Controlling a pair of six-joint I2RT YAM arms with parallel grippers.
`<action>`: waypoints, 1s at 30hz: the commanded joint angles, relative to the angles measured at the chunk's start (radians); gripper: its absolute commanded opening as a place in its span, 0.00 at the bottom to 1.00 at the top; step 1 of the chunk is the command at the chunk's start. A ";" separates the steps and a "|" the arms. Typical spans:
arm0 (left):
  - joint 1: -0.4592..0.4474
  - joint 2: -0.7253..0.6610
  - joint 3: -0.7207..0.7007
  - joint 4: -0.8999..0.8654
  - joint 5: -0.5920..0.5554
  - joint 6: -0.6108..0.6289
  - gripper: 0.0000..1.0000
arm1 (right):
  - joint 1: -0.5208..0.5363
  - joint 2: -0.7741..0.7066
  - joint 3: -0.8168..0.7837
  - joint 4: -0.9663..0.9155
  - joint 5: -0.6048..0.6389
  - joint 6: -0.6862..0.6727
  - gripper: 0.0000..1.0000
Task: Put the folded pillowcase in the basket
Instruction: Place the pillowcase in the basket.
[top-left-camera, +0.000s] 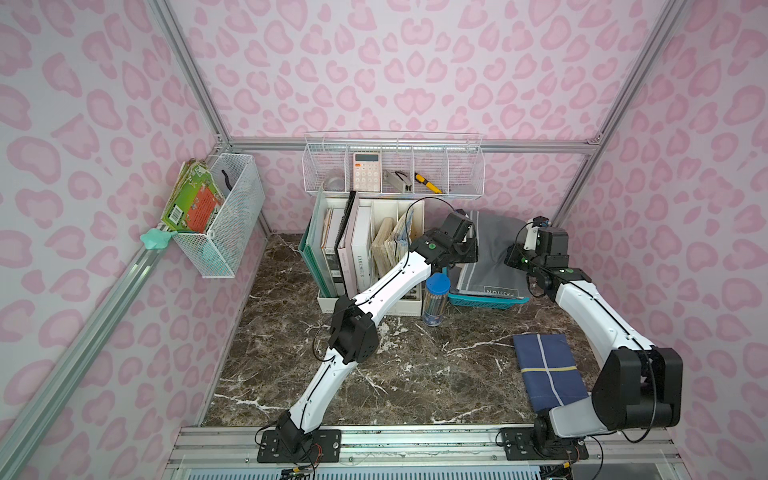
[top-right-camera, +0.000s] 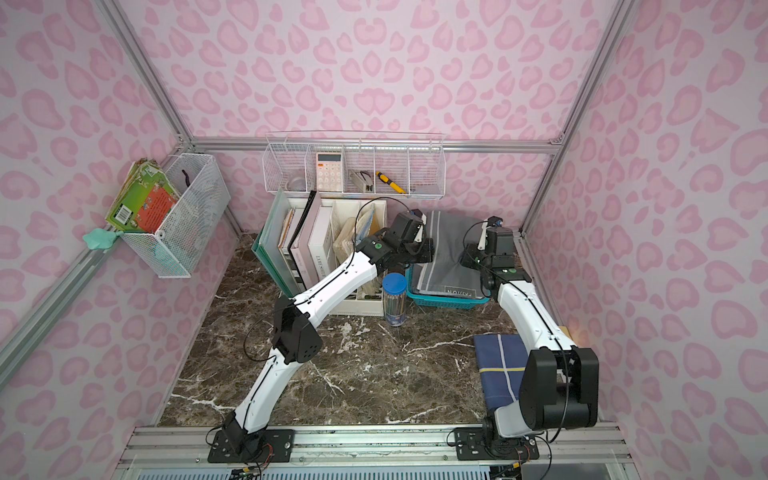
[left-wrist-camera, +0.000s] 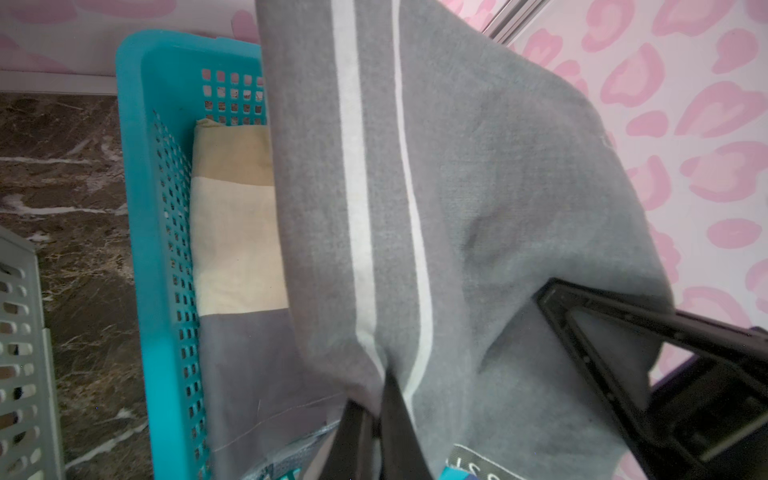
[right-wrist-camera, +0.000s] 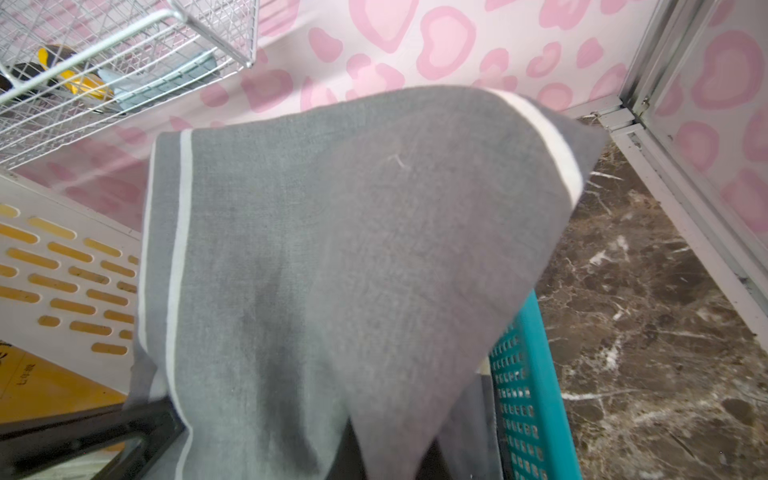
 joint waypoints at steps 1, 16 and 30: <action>0.010 0.017 0.009 0.040 0.012 0.017 0.00 | 0.000 0.026 0.010 0.076 -0.015 0.014 0.00; 0.046 0.102 0.017 0.080 0.029 0.013 0.00 | 0.000 0.158 0.034 0.110 0.004 -0.001 0.00; 0.060 0.110 0.016 0.063 -0.024 0.009 0.25 | 0.006 0.286 0.134 0.059 -0.010 -0.017 0.20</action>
